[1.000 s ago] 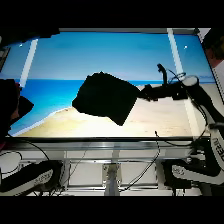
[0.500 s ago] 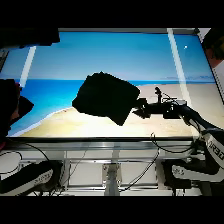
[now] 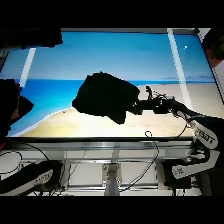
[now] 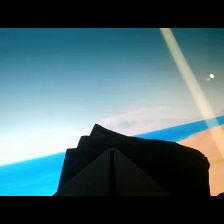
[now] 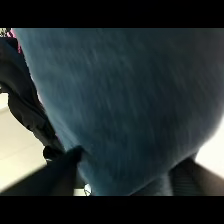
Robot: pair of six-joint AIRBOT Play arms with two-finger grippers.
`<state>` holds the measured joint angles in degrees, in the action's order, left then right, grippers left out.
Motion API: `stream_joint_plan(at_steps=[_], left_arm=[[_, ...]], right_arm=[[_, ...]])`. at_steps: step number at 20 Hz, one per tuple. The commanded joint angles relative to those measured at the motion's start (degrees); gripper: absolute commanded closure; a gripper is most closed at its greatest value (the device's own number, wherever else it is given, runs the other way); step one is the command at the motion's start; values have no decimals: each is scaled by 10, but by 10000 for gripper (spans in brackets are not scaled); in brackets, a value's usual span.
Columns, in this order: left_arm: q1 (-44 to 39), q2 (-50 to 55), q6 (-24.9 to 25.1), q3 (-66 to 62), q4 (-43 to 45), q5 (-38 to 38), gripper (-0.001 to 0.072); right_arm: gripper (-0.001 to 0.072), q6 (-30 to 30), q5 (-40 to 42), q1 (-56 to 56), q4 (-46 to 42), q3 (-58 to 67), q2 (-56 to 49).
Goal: Fold the clothes and pants, and hang the long-sleeved shirts on hangers.
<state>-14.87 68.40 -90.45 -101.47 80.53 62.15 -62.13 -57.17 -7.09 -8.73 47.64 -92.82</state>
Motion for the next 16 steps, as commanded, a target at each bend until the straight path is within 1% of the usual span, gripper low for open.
stream_joint_plan(at_steps=[1, 2, 4, 5, 6, 8, 9, 10, 12, 13, 14, 16], left_arm=[[0, 0, 1, 0, -2, 1, 685], [0, 0, 1, 0, -2, 1, 685], [0, 0, 1, 0, 0, 1, 685], [0, 0, 1, 0, 0, 1, 685], [0, 0, 1, 0, 0, 1, 685], [0, 0, 11, 0, 0, 1, 685], [0, 0, 12, 0, 0, 1, 685], [0, 0, 12, 0, 0, 1, 685], [0, 0, 12, 0, 0, 1, 685], [0, 0, 12, 0, 0, 1, 686], [0, 0, 11, 0, 0, 1, 686], [0, 0, 11, 0, -1, 1, 686]], right_arm=[[618, -12, 20, -27, 11, 54, -33], [682, -16, 23, -27, 12, 57, -30], [683, -22, 23, -7, 1, 57, -17], [683, -44, 23, 12, -28, 56, -6], [684, -66, 23, 36, -66, 54, 7], [684, -117, 7, 111, -188, 51, 42], [684, -141, -9, 163, -257, 51, 59], [685, -153, -26, 223, -320, 51, 76], [684, -150, -54, 358, -403, 52, 104], [684, -129, -62, 429, -431, 56, 115], [684, -108, -67, 504, -459, 64, 122], [685, -90, -69, 640, -486, 89, 124]])
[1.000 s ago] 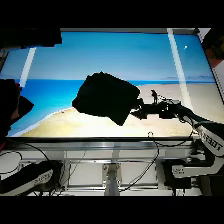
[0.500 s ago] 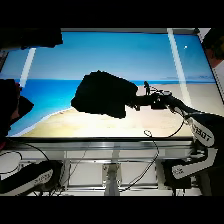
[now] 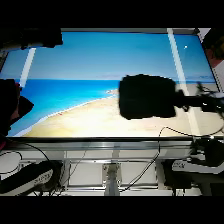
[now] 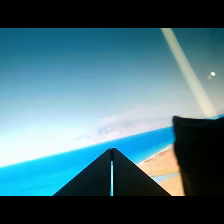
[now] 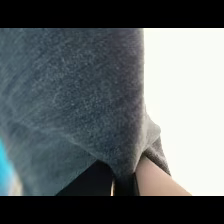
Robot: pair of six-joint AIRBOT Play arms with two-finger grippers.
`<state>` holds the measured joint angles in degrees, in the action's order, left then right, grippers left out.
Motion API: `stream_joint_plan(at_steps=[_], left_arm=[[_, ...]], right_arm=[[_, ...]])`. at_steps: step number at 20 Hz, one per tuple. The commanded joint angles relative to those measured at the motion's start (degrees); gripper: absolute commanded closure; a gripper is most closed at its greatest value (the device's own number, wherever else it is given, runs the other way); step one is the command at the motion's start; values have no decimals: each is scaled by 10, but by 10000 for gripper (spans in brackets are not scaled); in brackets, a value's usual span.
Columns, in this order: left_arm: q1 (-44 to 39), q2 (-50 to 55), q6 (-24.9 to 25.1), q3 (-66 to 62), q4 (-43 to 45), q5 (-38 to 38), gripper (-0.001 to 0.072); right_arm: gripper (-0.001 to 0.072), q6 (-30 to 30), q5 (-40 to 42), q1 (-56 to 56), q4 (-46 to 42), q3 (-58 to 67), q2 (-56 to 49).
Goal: Fold the clothes and pants, and hang the long-sleeved shirts on hangers.
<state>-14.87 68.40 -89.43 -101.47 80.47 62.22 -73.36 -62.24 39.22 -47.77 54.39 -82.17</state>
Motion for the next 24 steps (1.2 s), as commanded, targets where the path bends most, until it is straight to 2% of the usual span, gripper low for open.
stream_joint_plan(at_steps=[1, 4, 8, 9, 10, 11, 12, 14, 15, 16, 17, 18, 20, 22, 24], left_arm=[[0, 0, 1, 0, 0, 0, 686], [0, 0, 1, 0, -2, 0, 686], [0, 0, 1, 0, -2, 0, 686], [0, 0, 1, 0, -2, 0, 686], [0, 0, 1, 0, -2, 0, 685], [0, 0, 1, 0, -2, 0, 685], [0, 0, 1, 0, -2, 0, 684], [0, 0, 4, 0, 1, 0, 684], [0, 0, 4, 0, 5, 0, 684], [0, 0, 4, 0, 7, 0, 684], [1, -1, 3, 0, 17, 0, 686], [1, -2, 3, 0, 38, 0, 691], [1, -7, 0, 0, 84, 0, 694], [1, -17, -20, 0, 107, 0, 695], [1, -30, -21, 0, 108, 0, 694]], right_arm=[[685, 42, -14, 234, -98, 33, 17], [685, 41, 7, 362, -95, 61, 17], [671, 36, 10, 409, -97, 63, 14], [516, 15, 7, 409, -89, 64, 16], [218, -17, 1, 409, -85, 76, 19], [140, -33, -9, 409, -83, 99, 22], [140, -46, -23, 409, -83, 130, 26], [140, -72, -43, 408, -46, 211, 40], [148, -81, -53, 406, 12, 241, 49], [294, -80, -64, 397, 86, 263, 60], [622, -62, -73, 377, 161, 279, 73], [683, -36, -78, 347, 212, 290, 85], [681, 6, -109, 259, 257, 314, 106], [682, 7, -129, 159, 257, 336, 110], [681, 10, -115, 63, 252, 345, 108]])
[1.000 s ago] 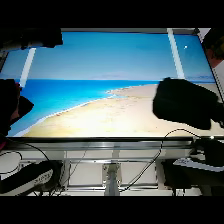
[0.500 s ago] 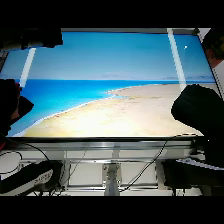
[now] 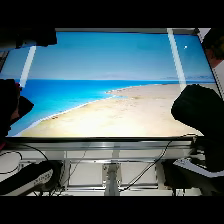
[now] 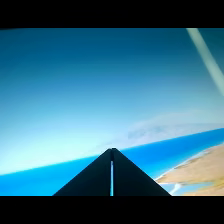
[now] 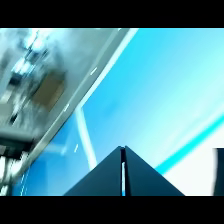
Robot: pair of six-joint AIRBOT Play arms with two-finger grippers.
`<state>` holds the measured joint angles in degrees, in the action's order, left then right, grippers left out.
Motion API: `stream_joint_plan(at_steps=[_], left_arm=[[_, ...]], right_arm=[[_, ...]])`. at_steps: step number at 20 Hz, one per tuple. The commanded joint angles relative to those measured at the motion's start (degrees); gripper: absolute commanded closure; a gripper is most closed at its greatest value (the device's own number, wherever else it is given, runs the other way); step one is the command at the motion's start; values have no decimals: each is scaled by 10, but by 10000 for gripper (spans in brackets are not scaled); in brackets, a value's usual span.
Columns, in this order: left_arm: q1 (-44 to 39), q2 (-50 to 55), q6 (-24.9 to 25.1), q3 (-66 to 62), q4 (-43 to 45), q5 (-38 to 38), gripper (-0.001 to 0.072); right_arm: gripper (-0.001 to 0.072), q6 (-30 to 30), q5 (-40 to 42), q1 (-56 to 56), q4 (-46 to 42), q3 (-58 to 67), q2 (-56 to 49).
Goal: Fold the clothes and pants, and hang the long-sleeved shirts on hangers.
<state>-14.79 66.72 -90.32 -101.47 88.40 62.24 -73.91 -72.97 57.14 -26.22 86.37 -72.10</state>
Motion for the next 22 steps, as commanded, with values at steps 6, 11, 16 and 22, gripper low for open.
stream_joint_plan(at_steps=[6, 11, 16, 22], left_arm=[[0, -32, -12, 0, 29, 0, 694], [0, -31, -12, 0, 29, 0, 694], [0, -31, -12, 0, 29, 0, 694], [0, -31, -12, 0, 29, 0, 694]], right_arm=[[679, 16, 35, -311, 8, 25, 8], [679, 16, 35, -393, 8, 25, 8], [679, 16, 35, -416, 8, 25, 8], [679, 16, 36, -416, 8, 25, 8]])
